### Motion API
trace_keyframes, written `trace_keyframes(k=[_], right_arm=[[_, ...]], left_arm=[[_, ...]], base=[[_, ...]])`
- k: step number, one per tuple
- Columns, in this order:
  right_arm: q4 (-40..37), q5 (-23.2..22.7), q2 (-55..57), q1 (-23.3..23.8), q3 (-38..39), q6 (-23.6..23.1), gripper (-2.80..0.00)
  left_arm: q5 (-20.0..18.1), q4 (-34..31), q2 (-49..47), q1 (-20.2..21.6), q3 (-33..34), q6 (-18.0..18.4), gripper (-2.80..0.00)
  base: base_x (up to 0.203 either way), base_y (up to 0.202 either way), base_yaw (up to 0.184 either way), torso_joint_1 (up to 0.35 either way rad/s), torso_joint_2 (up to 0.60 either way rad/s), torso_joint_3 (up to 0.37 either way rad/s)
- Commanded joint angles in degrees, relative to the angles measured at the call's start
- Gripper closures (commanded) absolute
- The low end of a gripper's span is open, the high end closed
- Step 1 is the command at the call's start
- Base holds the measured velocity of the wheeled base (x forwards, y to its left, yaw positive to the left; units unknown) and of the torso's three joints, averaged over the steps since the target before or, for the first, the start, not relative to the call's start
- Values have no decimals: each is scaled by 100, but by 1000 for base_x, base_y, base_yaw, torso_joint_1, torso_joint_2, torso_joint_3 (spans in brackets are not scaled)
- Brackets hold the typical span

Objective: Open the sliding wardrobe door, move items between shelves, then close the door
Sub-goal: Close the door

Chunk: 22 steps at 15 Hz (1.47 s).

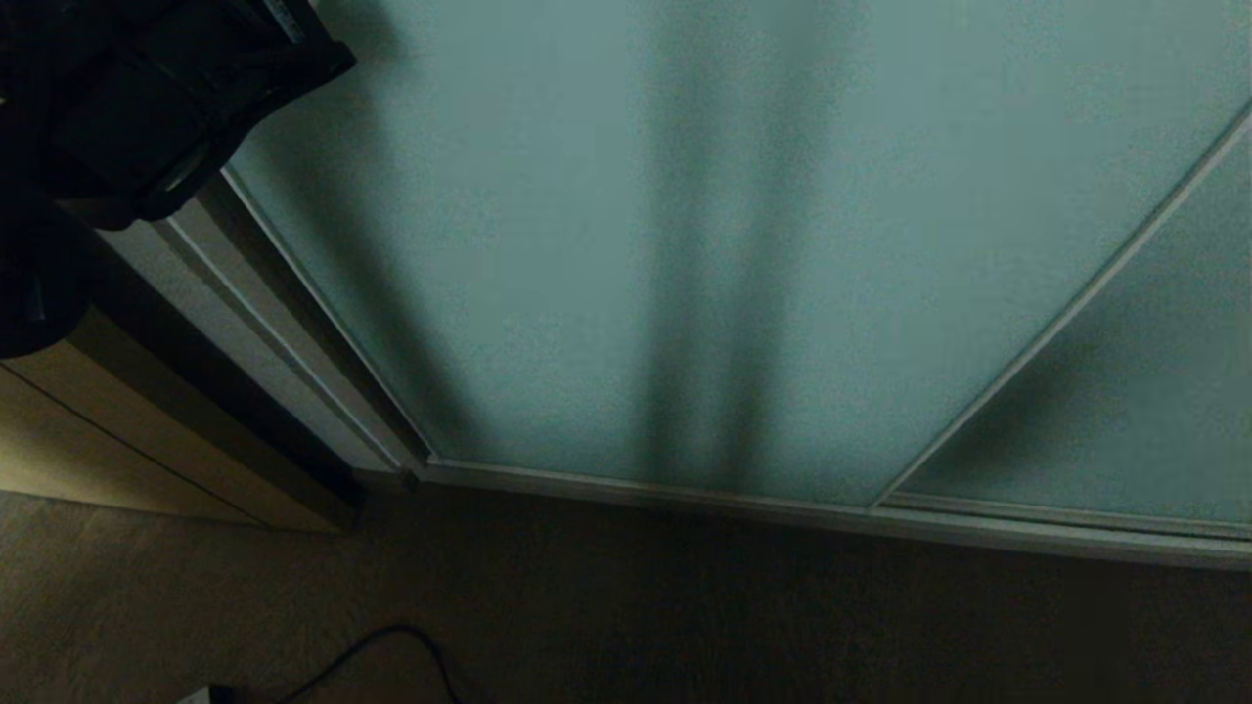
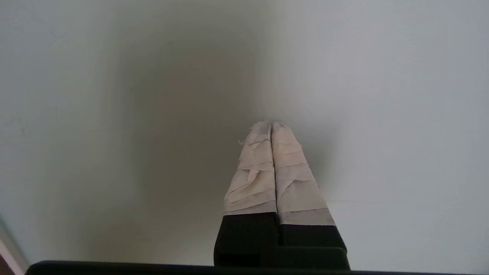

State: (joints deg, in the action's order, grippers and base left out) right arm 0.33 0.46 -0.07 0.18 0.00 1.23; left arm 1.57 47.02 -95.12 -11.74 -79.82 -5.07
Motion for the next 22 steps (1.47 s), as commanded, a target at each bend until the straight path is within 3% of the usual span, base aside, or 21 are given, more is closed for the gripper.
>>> trace_keyframes(k=[1, 7, 10, 13, 16, 19, 22], right_arm=[[2, -2, -1, -1, 0, 0, 0], [2, -2, -1, -1, 0, 0, 0], [2, -2, -1, -1, 0, 0, 0], [2, -2, -1, -1, 0, 0, 0], [2, -2, -1, -1, 0, 0, 0], [2, -2, -1, -1, 0, 0, 0], [2, -2, -1, -1, 0, 0, 0]], left_arm=[[-62, 19, 180, -4, 41, 32, 0], [-450, -1359, 1718, 7, 649, 155, 0], [-559, -1654, 2461, 15, 1198, 176, 0], [-659, -2205, 2841, 14, 1279, 191, 0], [-606, -2276, 2831, 23, 1332, 179, 0], [-91, -2540, 3003, 14, 1342, 148, 0], [-27, -2385, 2741, 18, 1605, 184, 0]], base=[[0, 0, 0, 0, 0, 0], [0, 0, 0, 0, 0, 0], [0, 0, 0, 0, 0, 0], [0, 0, 0, 0, 0, 0], [0, 0, 0, 0, 0, 0], [0, 0, 0, 0, 0, 0], [0, 0, 0, 0, 0, 0]])
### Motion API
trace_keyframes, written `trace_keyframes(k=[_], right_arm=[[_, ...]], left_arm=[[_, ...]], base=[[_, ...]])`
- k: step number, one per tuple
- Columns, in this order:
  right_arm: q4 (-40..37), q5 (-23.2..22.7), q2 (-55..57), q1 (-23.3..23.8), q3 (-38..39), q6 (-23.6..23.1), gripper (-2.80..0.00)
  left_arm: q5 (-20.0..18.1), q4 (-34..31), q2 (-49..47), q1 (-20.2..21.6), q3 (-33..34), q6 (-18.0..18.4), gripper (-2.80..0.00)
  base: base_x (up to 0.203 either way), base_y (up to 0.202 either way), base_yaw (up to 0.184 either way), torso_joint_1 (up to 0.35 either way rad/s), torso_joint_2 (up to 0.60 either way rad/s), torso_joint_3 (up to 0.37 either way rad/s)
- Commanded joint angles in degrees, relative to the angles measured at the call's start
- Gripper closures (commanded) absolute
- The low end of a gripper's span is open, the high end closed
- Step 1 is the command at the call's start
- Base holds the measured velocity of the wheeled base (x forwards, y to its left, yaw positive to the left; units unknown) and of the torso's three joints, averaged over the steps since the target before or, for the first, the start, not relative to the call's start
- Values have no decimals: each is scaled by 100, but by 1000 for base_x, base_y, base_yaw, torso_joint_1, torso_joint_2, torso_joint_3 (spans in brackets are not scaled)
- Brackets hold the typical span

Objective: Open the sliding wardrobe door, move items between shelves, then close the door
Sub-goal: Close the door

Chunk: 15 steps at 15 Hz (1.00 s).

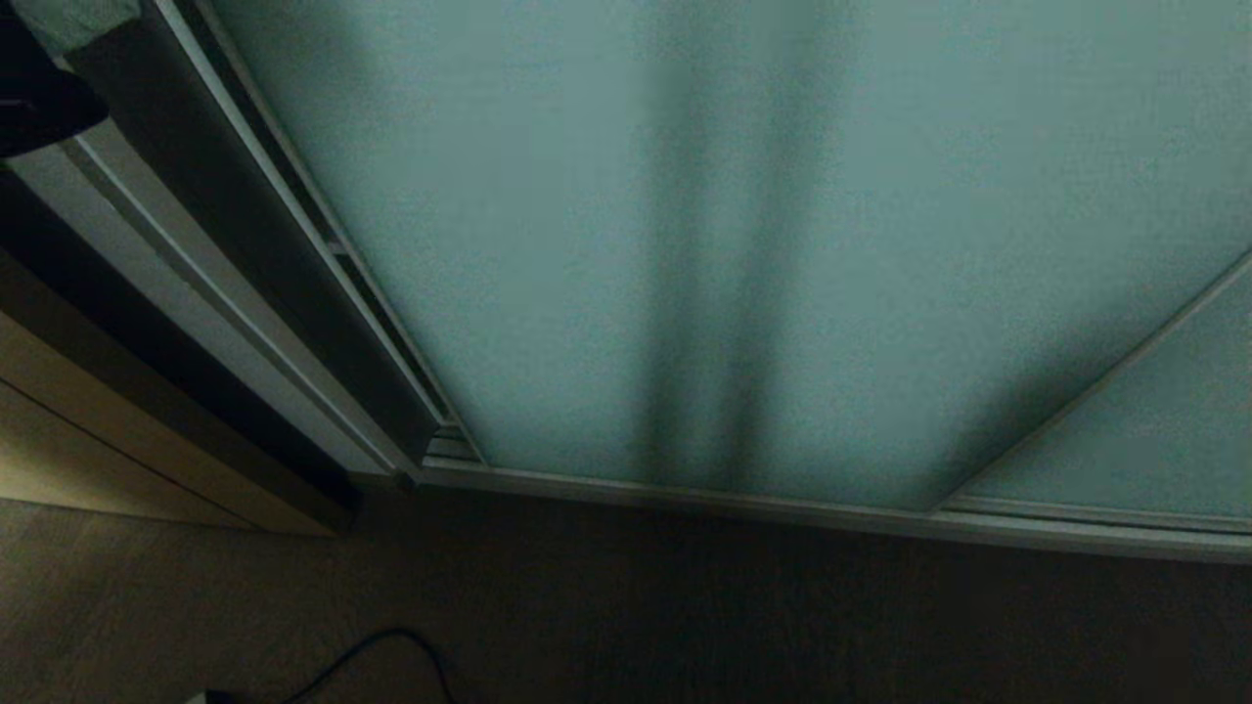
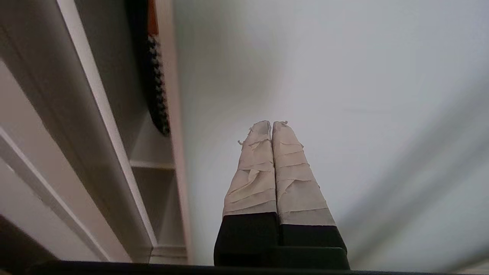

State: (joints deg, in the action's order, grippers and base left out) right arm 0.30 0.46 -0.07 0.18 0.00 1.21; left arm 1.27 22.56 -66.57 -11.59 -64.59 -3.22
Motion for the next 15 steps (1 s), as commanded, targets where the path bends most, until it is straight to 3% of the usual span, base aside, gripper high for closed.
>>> trace_keyframes(k=[1, 6, 12, 15], right_arm=[[5, -2, -1, -1, 0, 2, 0], [5, -2, -1, -1, 0, 2, 0], [5, -2, -1, -1, 0, 2, 0], [5, -2, -1, -1, 0, 2, 0]], left_arm=[[12, 208, -263, 6, 116, 24, 0], [463, 1634, -1198, 84, -123, 180, 0], [524, 1750, -1284, 152, -247, 256, 0], [518, 2029, -1474, 421, -263, 263, 0]], base=[[0, 0, 0, 0, 0, 0], [0, 0, 0, 0, 0, 0], [0, 0, 0, 0, 0, 0], [0, 0, 0, 0, 0, 0]])
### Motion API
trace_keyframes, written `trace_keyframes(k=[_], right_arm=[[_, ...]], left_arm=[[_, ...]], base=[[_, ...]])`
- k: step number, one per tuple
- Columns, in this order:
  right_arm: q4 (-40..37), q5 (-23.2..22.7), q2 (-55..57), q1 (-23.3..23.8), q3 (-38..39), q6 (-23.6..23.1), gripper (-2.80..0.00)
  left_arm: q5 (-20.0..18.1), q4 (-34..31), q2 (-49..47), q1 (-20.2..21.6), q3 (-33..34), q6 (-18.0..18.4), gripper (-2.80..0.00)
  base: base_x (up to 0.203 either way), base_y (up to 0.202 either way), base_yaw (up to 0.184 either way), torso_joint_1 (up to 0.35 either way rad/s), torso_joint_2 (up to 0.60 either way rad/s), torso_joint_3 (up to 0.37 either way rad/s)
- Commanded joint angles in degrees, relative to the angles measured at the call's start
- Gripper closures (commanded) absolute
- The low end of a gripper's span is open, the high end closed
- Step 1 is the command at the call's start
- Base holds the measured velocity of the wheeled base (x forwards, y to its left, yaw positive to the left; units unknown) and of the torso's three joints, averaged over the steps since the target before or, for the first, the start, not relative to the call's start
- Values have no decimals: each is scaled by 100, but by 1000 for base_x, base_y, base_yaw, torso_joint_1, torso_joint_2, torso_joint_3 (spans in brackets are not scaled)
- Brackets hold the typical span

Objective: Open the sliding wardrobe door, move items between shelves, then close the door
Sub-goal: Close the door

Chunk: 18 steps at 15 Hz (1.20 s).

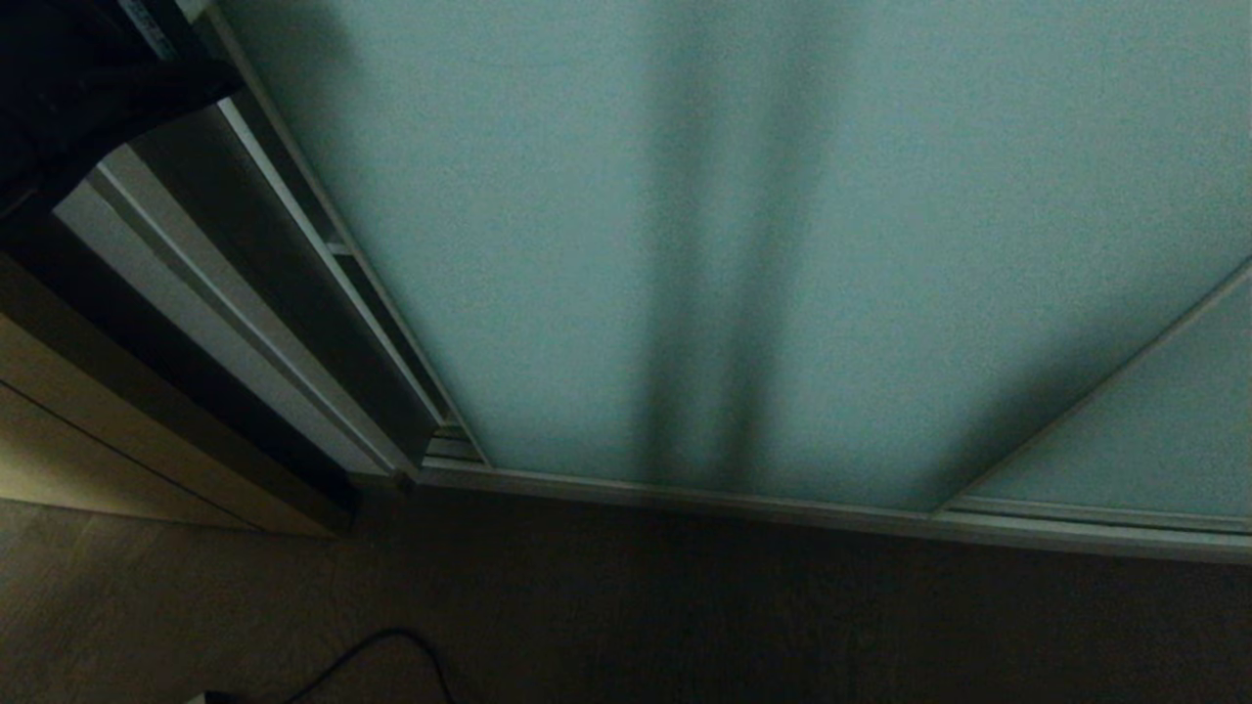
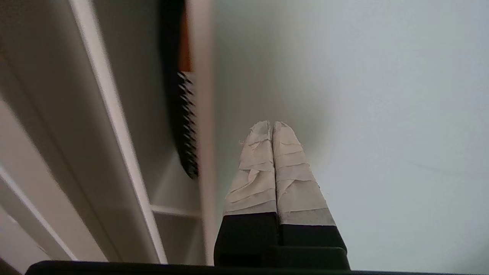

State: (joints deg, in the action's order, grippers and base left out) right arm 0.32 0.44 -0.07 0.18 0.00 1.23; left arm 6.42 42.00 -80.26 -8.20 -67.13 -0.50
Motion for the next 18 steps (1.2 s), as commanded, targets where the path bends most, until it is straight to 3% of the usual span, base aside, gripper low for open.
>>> trace_keyframes(k=[1, 8, 15, 18], right_arm=[[3, 0, -1, -1, 0, 0, 0], [3, 0, -1, -1, 0, 0, 0], [3, 0, -1, -1, 0, 0, 0], [3, 0, -1, -1, 0, 0, 0]], left_arm=[[2, 214, -227, 181, -19, -12, 0], [-114, 417, -516, 354, -73, -326, 0], [-275, 451, -878, 354, -312, -355, 0], [-265, 784, -1214, 369, -457, -373, 0]], base=[[0, 0, 0, 0, 0, 0], [0, 0, 0, 0, 0, 0], [0, 0, 0, 0, 0, 0], [0, 0, 0, 0, 0, 0]])
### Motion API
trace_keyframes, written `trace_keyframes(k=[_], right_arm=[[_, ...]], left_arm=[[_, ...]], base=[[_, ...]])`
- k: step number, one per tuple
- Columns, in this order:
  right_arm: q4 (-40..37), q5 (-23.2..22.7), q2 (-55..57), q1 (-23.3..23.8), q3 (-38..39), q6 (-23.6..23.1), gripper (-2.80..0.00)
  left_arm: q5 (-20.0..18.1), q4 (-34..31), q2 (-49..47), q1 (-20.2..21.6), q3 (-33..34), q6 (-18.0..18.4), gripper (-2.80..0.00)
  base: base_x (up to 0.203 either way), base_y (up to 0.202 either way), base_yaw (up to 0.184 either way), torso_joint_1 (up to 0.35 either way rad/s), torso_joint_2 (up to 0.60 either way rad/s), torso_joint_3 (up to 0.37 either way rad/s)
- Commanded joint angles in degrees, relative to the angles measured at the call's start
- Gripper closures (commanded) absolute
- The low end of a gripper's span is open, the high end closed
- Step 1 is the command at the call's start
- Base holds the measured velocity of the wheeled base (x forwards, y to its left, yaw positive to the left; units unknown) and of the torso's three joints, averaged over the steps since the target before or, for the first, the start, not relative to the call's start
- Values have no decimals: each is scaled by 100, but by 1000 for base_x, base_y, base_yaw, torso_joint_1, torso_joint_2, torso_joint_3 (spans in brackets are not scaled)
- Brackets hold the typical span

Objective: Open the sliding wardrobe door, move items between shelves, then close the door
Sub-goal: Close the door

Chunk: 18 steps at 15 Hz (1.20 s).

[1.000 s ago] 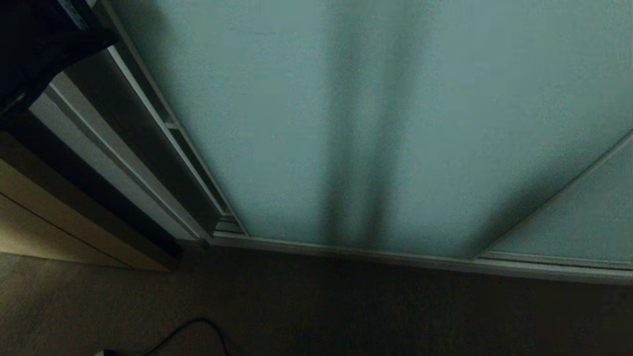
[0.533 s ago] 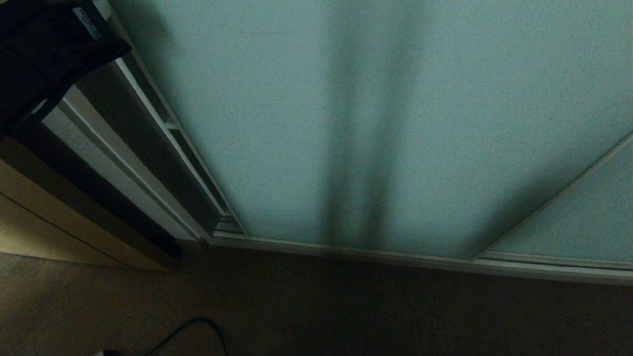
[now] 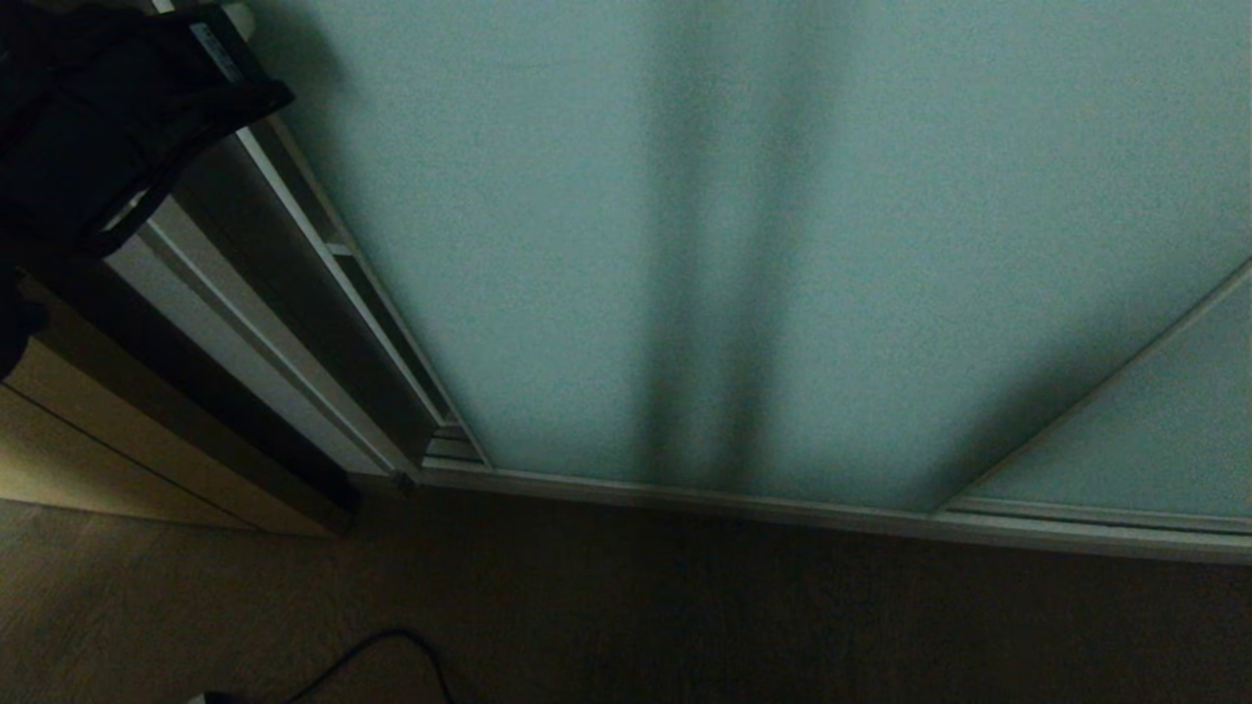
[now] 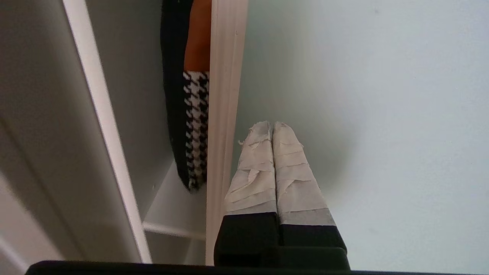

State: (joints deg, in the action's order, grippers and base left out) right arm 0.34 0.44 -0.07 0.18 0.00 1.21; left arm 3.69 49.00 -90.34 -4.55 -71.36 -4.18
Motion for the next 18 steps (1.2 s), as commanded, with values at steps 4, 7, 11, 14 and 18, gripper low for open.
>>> trace_keyframes(k=[4, 7, 11, 14, 18], right_arm=[[1, 0, -1, -1, 0, 2, 0], [1, 0, -1, -1, 0, 6, 0], [1, 0, -1, -1, 0, 11, 0], [1, 0, -1, -1, 0, 2, 0], [1, 0, -1, -1, 0, 2, 0]], left_arm=[[0, 224, -402, -2, -36, -4, 0], [52, 345, -347, 6, -86, 31, 0], [47, 297, -28, 108, -87, 49, 0], [16, 266, -10, 300, -118, 58, 0], [-43, 206, -41, 605, -212, 58, 0]], base=[[0, 0, 0, 0, 0, 0], [0, 0, 0, 0, 0, 0], [0, 0, 0, 0, 0, 0], [0, 0, 0, 0, 0, 0], [0, 0, 0, 0, 0, 0]])
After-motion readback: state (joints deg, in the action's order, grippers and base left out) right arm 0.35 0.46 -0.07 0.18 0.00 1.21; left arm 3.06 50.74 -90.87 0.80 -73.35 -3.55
